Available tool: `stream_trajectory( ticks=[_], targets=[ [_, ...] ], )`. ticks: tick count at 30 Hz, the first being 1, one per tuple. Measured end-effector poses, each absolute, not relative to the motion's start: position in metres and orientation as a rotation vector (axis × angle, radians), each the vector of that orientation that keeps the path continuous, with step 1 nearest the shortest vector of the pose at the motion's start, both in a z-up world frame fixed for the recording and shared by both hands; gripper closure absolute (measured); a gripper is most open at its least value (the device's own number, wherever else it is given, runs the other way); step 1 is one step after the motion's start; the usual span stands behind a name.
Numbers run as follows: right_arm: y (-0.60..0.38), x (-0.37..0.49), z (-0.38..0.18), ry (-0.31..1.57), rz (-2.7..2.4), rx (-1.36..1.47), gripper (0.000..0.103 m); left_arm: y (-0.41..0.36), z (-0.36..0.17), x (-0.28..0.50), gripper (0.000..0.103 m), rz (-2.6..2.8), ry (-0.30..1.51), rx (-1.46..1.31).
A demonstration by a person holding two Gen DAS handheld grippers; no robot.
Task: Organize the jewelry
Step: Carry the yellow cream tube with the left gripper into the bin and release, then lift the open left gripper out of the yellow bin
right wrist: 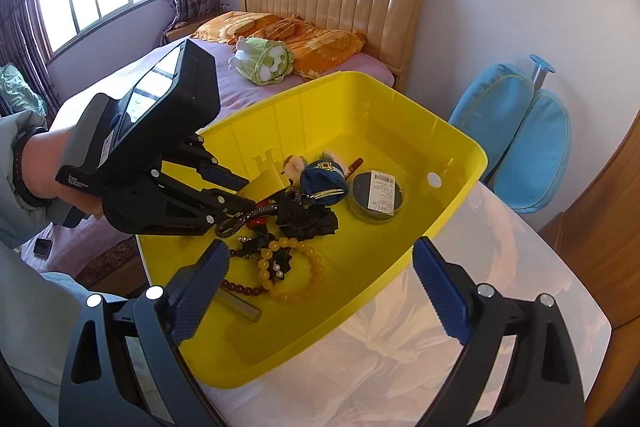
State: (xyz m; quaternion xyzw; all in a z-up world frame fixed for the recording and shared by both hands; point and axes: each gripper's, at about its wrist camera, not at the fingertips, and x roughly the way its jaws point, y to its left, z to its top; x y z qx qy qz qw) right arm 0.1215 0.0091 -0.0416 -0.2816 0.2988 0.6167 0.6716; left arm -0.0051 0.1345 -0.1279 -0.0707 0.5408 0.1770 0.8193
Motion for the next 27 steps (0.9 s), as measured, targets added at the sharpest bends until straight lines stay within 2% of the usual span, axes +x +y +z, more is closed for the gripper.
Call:
stream_trajectory(
  ticks=[4, 6, 7, 12, 17, 27],
  targets=[
    [0.01, 0.12, -0.042, 0.675, 1.379, -0.63, 0.009, 0.133, -0.122, -0.005, 0.057, 0.384, 1.135, -0.127],
    [0.008, 0.121, -0.041, 0.676, 1.37, -0.622, 0.009, 0.132, -0.117, -0.004, 0.053, 0.378, 1.124, -0.116],
    [0.006, 0.122, -0.042, 0.677, 1.366, -0.618, 0.009, 0.13, -0.114, -0.003, 0.048, 0.378, 1.117, -0.109],
    [-0.007, 0.13, -0.043, 0.694, 1.325, -0.587, 0.009, 0.119, -0.099, 0.002, 0.033, 0.389, 1.076, -0.074],
    [-0.027, 0.136, -0.043, 0.718, 1.276, -0.537, 0.009, 0.099, -0.083, 0.012, 0.024, 0.393, 1.018, -0.019],
    [-0.061, 0.144, -0.039, 0.729, 1.168, -0.49, 0.009, 0.066, -0.065, 0.027, 0.013, 0.295, 0.949, 0.019]
  ],
)
